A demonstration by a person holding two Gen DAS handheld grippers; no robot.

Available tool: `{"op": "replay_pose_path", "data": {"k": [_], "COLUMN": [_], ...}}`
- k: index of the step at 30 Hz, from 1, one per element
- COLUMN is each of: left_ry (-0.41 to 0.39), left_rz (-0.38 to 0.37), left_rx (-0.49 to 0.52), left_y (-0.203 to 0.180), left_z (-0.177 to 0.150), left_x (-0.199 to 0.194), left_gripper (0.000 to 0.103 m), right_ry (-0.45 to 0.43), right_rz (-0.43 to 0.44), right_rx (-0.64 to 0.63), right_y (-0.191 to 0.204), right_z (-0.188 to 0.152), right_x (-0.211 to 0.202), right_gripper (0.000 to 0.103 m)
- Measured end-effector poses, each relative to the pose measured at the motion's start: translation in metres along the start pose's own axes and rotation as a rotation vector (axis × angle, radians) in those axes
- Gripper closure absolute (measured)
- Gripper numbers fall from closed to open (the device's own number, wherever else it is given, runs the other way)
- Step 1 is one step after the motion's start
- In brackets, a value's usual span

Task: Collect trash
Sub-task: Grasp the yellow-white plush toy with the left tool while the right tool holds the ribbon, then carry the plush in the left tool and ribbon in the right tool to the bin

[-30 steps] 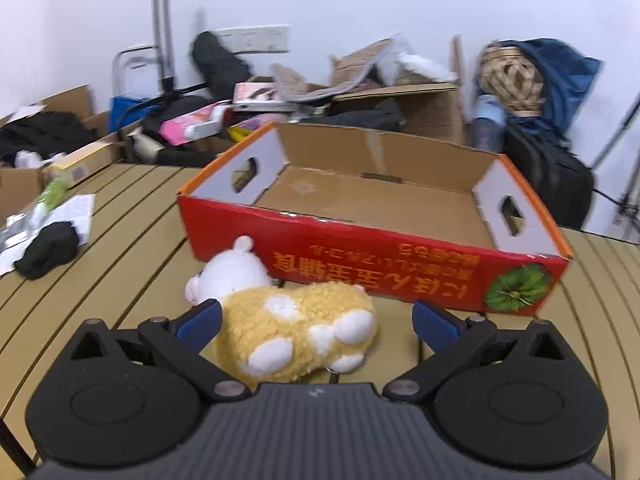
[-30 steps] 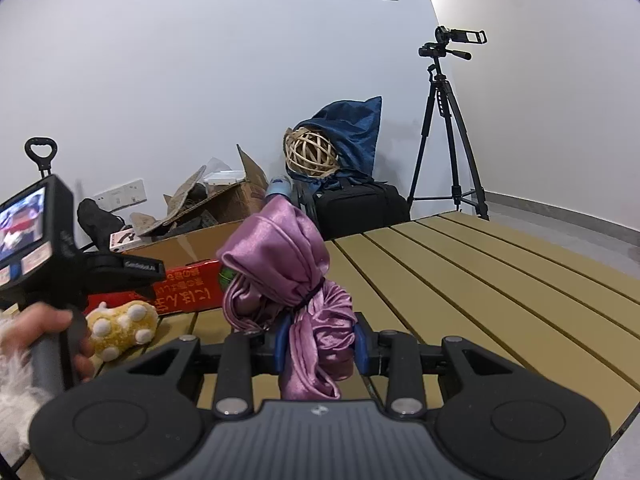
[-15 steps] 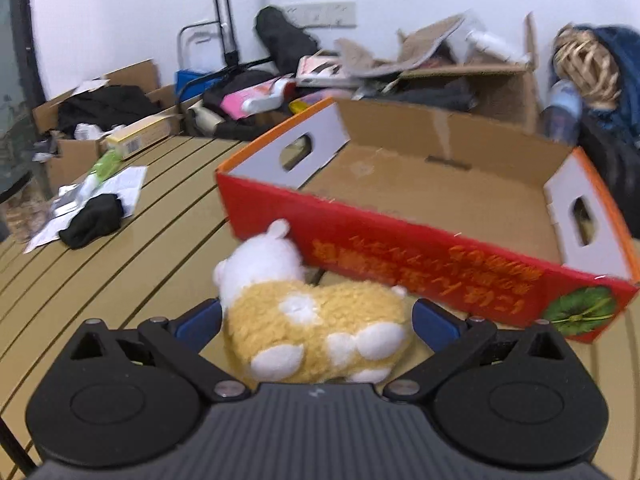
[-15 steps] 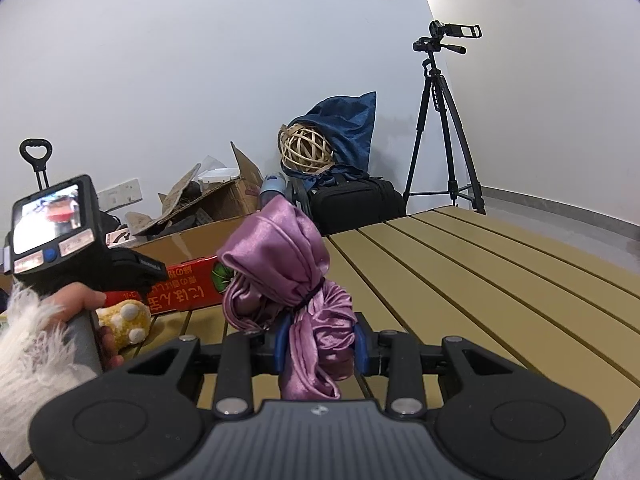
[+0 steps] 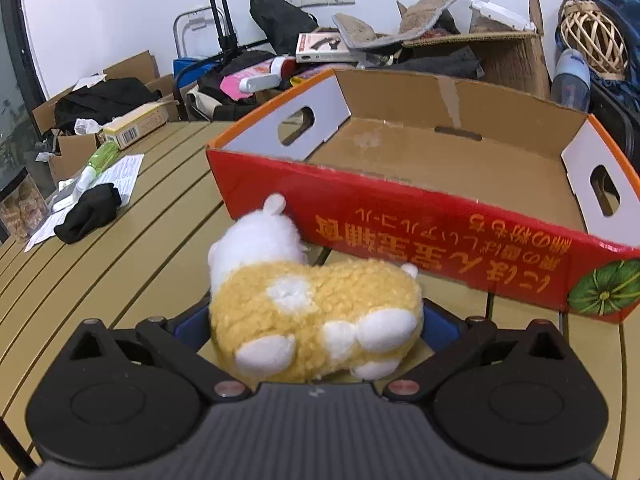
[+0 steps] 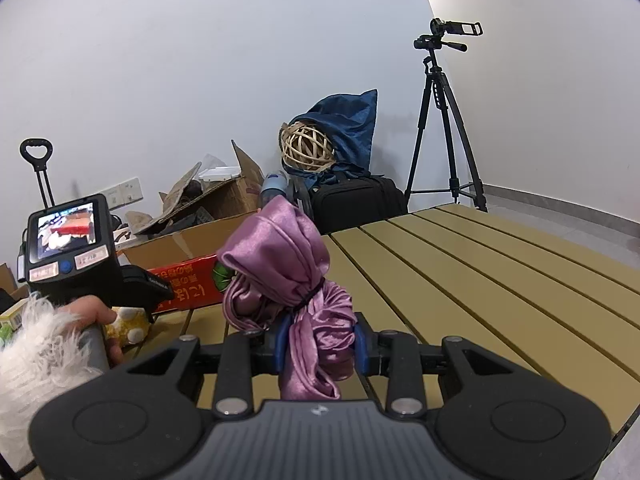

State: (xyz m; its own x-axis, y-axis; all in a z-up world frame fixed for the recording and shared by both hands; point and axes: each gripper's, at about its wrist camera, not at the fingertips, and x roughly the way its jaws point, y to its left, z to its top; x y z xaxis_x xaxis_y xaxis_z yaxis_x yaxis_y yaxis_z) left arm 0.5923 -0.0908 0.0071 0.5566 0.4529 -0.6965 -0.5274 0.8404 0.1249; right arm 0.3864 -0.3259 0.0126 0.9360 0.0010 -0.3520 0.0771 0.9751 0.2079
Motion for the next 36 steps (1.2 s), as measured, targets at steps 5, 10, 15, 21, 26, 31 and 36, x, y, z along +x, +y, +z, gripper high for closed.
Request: {"op": "replay_pose_path", "data": {"k": [5, 10, 15, 21, 26, 31, 36], "left_ry": [-0.030, -0.054, -0.105, -0.167, -0.197, -0.213, -0.243], "left_rz": [-0.020, -0.048, -0.056, -0.065, -0.082, -0.098, -0.118], "left_rx": [0.041, 0.064, 0.077, 0.087, 0.088, 0.084, 0.084], "left_y": [0.004, 0.017, 0.034, 0.057, 0.076, 0.096, 0.117], "left_z": [-0.006, -0.010, -0.010, -0.009, -0.014, -0.024, -0.038], "left_x": [-0.005, -0.009, -0.021, -0.045, -0.067, -0.088, -0.116], "left_gripper": [0.006, 0.008, 0.008, 0.008, 0.008, 0.008, 0.008], "right_ry": [0.001, 0.000, -0.005, -0.005, -0.005, -0.005, -0.015], "right_rz": [-0.004, -0.004, 0.002, 0.017, 0.040, 0.069, 0.105], "right_rx": [-0.001, 0.007, 0.005, 0.005, 0.005, -0.004, -0.019], "right_y": [-0.002, -0.003, -0.002, -0.003, -0.003, 0.002, 0.006], "right_z": [-0.001, 0.000, 0.000, -0.001, 0.001, 0.000, 0.000], "right_x": [0.000, 0.000, -0.002, -0.006, -0.010, -0.017, -0.028], "right_gripper": [0.072, 0.072, 0.072, 0.072, 0.072, 0.072, 0.072]}}
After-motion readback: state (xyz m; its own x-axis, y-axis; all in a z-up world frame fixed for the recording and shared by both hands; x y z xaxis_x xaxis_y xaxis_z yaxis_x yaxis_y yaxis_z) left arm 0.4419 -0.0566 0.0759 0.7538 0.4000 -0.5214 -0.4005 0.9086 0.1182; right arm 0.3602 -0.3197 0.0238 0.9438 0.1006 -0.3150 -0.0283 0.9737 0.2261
